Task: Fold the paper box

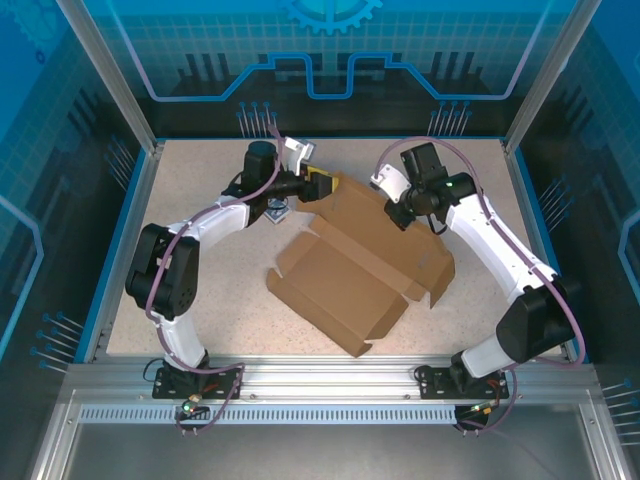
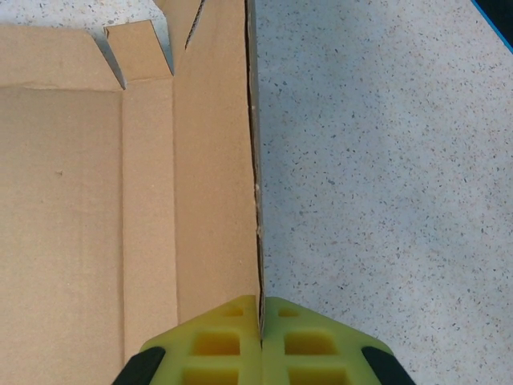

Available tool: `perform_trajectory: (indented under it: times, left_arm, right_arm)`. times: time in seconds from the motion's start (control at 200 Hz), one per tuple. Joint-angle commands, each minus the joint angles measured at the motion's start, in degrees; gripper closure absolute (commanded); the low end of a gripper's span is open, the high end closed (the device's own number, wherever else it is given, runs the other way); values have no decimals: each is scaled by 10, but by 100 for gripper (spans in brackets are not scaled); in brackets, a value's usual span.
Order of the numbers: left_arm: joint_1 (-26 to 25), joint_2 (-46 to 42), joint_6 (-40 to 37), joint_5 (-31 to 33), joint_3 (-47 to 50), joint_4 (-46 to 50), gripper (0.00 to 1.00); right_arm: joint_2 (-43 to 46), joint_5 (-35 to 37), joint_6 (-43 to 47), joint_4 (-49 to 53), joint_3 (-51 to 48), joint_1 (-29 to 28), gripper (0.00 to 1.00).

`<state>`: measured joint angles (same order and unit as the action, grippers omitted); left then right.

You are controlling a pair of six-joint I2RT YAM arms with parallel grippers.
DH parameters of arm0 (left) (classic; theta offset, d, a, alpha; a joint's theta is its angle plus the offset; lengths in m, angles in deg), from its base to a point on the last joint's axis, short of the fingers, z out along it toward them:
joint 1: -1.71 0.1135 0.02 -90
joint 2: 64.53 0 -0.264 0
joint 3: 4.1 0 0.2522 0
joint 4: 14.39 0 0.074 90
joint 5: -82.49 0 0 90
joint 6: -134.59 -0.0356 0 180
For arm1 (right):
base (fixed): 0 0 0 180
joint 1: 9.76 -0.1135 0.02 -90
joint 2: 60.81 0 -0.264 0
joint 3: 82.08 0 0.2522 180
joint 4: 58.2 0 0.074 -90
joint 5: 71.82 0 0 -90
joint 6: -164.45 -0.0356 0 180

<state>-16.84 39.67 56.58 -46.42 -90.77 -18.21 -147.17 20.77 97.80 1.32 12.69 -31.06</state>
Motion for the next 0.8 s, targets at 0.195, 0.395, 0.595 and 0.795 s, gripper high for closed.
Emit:
perform_trajectory:
  times: [0.195,0.395,0.595,0.795]
  left_arm:
    - [-29,0,24,-22,21,-47,44]
    - [-28,-9,23,0,38,-49,43]
    - [-19,-35,32,36,66,-53,42]
    - [-1,-104,33,95,133,-61,41]
  right_arm:
    - [-35,5,-14,-18,34,-24,100]
    - [-37,16,-11,-20,34,-25,100]
    - [-27,26,11,-23,22,-26,100]
    - [-4,41,61,-33,12,-30,100]
